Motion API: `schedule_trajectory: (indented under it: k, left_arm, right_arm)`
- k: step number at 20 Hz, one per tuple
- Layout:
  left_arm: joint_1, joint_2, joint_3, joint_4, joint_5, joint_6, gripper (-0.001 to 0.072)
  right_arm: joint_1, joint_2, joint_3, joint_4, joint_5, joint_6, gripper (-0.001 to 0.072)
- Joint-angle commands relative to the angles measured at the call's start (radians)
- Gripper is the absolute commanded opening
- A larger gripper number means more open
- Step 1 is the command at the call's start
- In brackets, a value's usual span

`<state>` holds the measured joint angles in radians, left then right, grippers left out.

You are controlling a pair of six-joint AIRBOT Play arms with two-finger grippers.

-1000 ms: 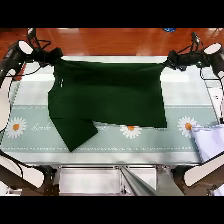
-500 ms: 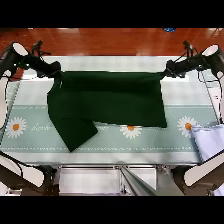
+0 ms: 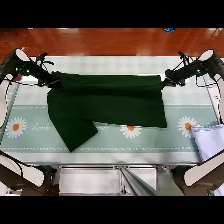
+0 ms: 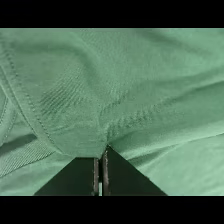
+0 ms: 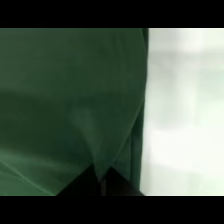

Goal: Fold the shirts.

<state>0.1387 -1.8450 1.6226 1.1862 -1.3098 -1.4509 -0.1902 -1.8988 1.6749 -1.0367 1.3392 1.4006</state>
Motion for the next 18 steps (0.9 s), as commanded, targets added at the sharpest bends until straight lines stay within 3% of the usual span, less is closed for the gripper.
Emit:
schedule_trajectory:
  k: [1,2,3,7,9,13,15,18]
  left_arm:
    - [0.002,-0.008,-0.003,0.002,-0.025,-0.003,0.0083]
    - [0.004,-0.007,-0.002,0.003,-0.045,-0.005,0.0359]
    - [0.01,-0.006,-0.002,0.01,-0.079,-0.011,0.05]
    - [0.096,0.029,-0.035,0.019,-0.315,-0.037,0.0506]
    - [0.159,0.139,-0.174,0.026,-0.348,-0.063,0.0506]
    - [0.337,0.53,-0.616,0.043,-0.121,-0.003,0.0505]
    - [0.476,0.694,-0.837,-0.082,-0.036,0.084,0.0505]
    - [0.659,0.799,-1.08,-0.271,0.023,0.167,0.0505]
  right_arm:
    - [0.001,-0.001,-0.003,-0.014,0.006,0.016,0.0151]
    - [0.0,0.0,-0.002,-0.011,0.008,0.033,0.0394]
    - [0.0,0.003,-0.001,-0.002,0.024,0.028,0.0409]
    - [-0.063,0.088,-0.012,0.006,0.145,0.018,0.0408]
    - [-0.103,0.204,-0.111,0.005,0.128,0.016,0.0408]
    - [-0.182,0.506,-0.505,0.014,-0.094,-0.018,0.0409]
    - [-0.232,0.626,-0.721,0.048,-0.187,-0.02,0.0408]
    - [-0.283,0.758,-0.969,0.164,-0.223,-0.133,0.0409]
